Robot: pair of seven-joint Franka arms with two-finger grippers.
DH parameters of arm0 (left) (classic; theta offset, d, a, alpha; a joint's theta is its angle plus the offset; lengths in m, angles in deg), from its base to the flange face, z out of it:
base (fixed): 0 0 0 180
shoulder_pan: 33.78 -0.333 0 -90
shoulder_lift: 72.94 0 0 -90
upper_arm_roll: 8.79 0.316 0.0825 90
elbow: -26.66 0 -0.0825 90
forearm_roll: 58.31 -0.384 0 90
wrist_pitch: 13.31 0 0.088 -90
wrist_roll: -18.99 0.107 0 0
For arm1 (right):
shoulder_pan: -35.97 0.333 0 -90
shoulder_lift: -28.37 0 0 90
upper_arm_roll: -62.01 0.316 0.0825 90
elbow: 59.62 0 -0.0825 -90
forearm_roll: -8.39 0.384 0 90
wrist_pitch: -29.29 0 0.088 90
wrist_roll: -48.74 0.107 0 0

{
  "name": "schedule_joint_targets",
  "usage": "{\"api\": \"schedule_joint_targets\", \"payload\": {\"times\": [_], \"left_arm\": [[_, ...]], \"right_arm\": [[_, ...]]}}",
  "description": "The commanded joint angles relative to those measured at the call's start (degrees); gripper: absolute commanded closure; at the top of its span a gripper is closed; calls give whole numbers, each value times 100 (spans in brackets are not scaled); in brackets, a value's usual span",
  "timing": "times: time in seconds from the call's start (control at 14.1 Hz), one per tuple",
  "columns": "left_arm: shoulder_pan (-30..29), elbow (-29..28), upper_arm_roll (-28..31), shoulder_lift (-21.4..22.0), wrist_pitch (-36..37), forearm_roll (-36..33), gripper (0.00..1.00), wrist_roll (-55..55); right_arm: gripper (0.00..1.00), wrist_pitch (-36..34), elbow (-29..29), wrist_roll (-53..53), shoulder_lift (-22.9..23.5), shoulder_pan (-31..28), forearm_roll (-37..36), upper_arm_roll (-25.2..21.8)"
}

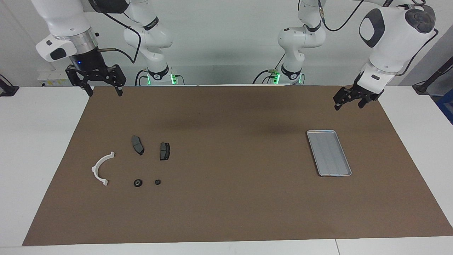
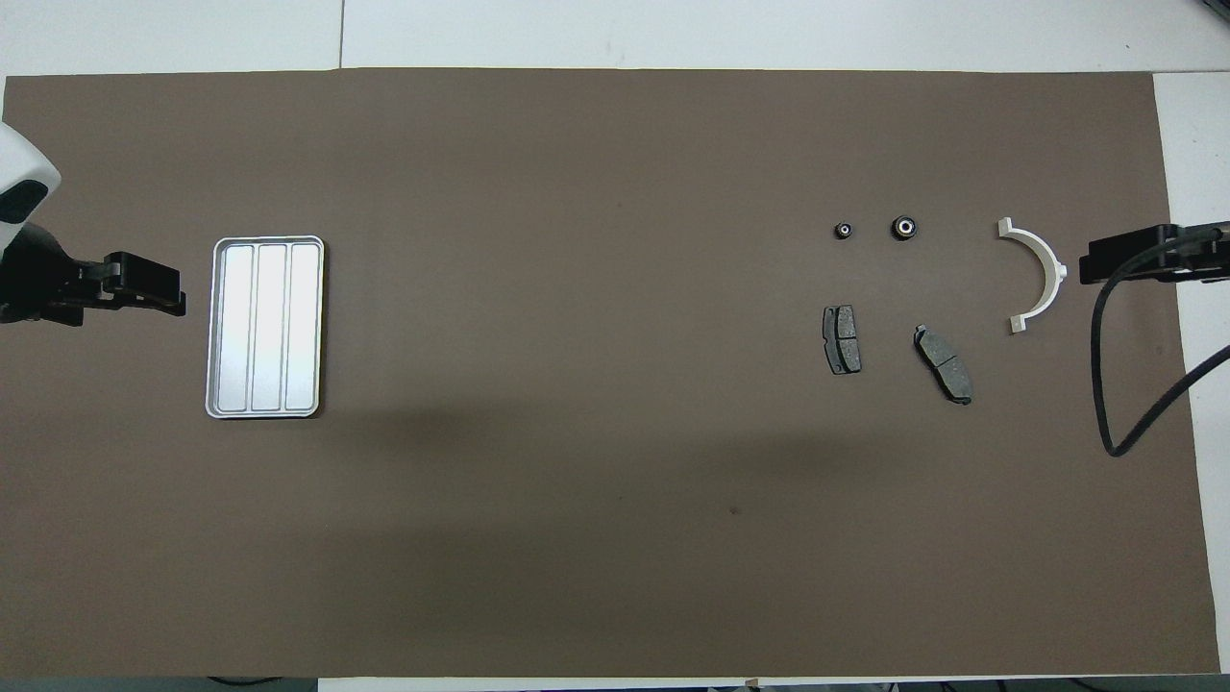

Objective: Pick bearing gear from pile to tray

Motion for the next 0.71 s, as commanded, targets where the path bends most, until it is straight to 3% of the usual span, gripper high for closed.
{"api": "schedule_joint_targets", "payload": {"times": [0.0, 0.64], "left_arm": [[57, -149, 29, 168, 16, 40, 0, 198], [57, -149, 46, 168, -11, 40, 0, 507]], "right_arm": [[0, -65, -27, -184, -72, -7, -54, 5], [0, -74, -36, -184, 95, 55, -98, 14]]}}
